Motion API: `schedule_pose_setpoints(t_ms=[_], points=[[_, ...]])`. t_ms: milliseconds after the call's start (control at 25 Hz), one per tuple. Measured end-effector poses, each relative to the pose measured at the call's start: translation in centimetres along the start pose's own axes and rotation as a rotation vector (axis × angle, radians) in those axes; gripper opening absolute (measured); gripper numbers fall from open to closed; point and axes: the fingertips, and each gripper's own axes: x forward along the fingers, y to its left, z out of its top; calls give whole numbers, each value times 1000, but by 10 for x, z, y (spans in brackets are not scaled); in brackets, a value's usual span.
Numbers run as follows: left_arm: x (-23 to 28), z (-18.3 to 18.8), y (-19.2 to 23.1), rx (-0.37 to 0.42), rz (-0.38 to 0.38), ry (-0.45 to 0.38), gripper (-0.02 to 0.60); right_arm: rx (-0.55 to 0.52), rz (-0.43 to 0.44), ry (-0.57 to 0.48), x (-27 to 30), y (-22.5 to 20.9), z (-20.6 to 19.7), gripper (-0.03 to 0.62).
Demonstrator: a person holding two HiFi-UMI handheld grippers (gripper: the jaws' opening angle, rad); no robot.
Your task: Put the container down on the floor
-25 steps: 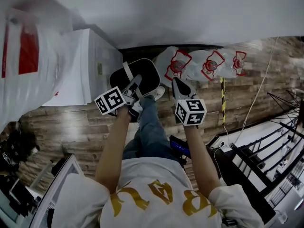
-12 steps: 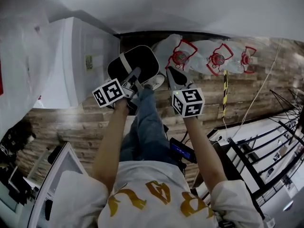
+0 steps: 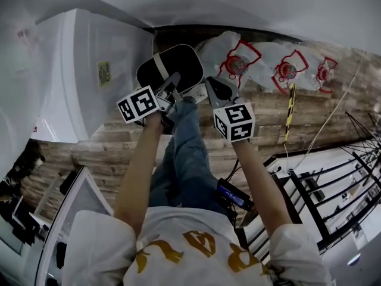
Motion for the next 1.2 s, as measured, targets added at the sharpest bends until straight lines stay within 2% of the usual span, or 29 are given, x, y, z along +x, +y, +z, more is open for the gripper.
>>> schedule_pose_setpoints(t_ms=[440,680,920,1200], points=[[25,-3,53,-11,60,19,61,22,35,42,37,-2,-32,25],[38,-5,84,-23,97,10,61,88,42,24,53,-5,-35,25],[48,-12,112,-7,131,38,60,7,70,45,72,7,-50,25],[63,-24,147,14,180,88,60,52,43,51,93,6,-76,25]])
